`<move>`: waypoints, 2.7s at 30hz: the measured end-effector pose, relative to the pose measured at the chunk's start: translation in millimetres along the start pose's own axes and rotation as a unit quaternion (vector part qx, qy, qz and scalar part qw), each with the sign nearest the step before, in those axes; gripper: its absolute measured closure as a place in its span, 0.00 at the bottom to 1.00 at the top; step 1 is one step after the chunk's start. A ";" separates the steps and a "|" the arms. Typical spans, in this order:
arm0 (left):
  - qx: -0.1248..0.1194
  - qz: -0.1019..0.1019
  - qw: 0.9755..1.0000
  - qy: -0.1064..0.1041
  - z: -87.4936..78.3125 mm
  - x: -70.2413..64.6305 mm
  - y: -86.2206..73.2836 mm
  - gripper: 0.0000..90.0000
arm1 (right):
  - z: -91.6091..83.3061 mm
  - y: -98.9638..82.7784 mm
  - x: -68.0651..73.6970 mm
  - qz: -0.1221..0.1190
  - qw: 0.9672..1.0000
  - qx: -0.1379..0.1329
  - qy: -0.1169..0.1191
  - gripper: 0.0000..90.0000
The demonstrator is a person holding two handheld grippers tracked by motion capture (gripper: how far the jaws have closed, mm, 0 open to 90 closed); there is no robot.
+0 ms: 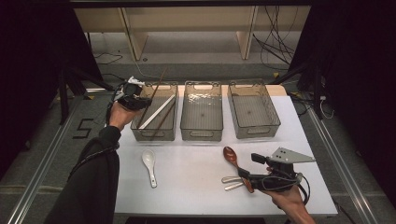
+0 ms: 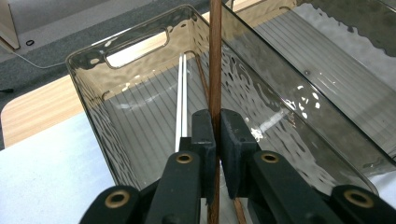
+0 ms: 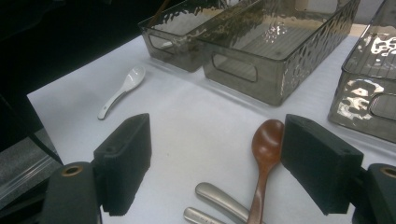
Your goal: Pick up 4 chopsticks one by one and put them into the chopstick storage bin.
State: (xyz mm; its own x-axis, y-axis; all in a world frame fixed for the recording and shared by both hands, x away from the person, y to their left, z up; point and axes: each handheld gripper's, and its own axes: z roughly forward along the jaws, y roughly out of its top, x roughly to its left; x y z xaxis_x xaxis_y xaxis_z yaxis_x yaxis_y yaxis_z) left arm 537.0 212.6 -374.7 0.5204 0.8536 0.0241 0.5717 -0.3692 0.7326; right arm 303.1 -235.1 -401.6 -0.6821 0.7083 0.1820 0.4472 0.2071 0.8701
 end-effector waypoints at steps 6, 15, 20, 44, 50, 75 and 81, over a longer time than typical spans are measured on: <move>0.004 -0.007 1.000 0.002 3.5 1.5 -4.0 0.93 | 0.1 0.0 0.1 -0.001 1.000 0.000 0.000 0.29; 0.012 -0.028 0.999 0.017 6.8 3.9 -9.9 0.85 | 0.1 0.1 0.0 -0.001 1.000 0.000 0.000 0.29; 0.021 -0.033 0.999 0.009 2.8 1.6 -11.8 0.72 | -0.3 0.0 -0.2 0.001 1.000 0.000 0.000 0.29; -0.001 -0.051 0.997 -0.054 -61.0 -44.4 -38.3 0.27 | 2.2 -0.6 -0.7 0.002 1.000 0.015 -0.019 0.29; 0.008 -0.050 0.998 -0.046 -63.9 -58.3 -52.8 0.25 | 2.2 0.1 -0.2 0.000 1.000 0.015 -0.019 0.29; 0.071 -0.070 0.994 -0.037 -61.5 -88.6 -97.3 0.18 | 1.0 0.1 -0.9 -0.005 1.000 0.014 -0.017 0.29; 0.083 -0.071 0.993 -0.034 -61.2 -94.3 -105.4 0.17 | 1.1 -0.3 -2.4 -0.003 1.000 0.013 -0.017 0.29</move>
State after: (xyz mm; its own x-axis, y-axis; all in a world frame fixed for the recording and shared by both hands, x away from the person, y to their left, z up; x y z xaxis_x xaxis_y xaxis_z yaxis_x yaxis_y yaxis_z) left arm 388.9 193.5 -412.5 0.4658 0.8765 -0.1218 0.7364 -0.3076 0.6026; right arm 305.2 -236.1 -402.8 -0.6655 0.7289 0.1608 0.4585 0.2292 0.8586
